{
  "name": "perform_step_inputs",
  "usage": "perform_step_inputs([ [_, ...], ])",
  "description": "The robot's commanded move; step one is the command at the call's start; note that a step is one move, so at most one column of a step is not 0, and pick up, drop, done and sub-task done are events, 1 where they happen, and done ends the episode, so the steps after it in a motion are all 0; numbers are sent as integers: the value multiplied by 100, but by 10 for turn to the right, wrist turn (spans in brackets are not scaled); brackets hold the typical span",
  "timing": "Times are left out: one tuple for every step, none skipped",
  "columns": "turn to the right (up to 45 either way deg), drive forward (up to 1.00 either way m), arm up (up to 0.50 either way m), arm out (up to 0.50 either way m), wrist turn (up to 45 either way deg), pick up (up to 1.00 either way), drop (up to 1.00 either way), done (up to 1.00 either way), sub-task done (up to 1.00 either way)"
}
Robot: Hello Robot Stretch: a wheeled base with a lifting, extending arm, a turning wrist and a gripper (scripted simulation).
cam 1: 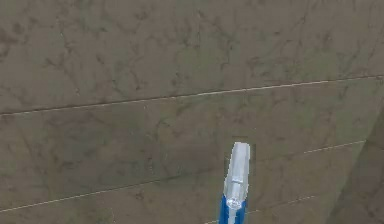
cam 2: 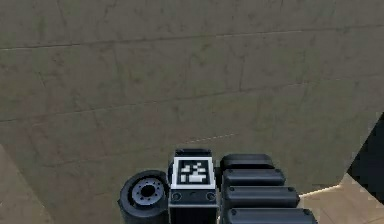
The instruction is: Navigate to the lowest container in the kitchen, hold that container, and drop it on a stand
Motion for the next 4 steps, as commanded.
perform_step_inputs([
  [-450, 0, 0, 0, 0, 0, 0, 0, 0],
  [-420, 0, 0, 0, 0, 0, 0, 0, 0],
  [450, 0, 0, 0, 0, 0, 0, 0, 0],
  [450, 0, 0, 0, 0, 0, 0, 0, 0],
])
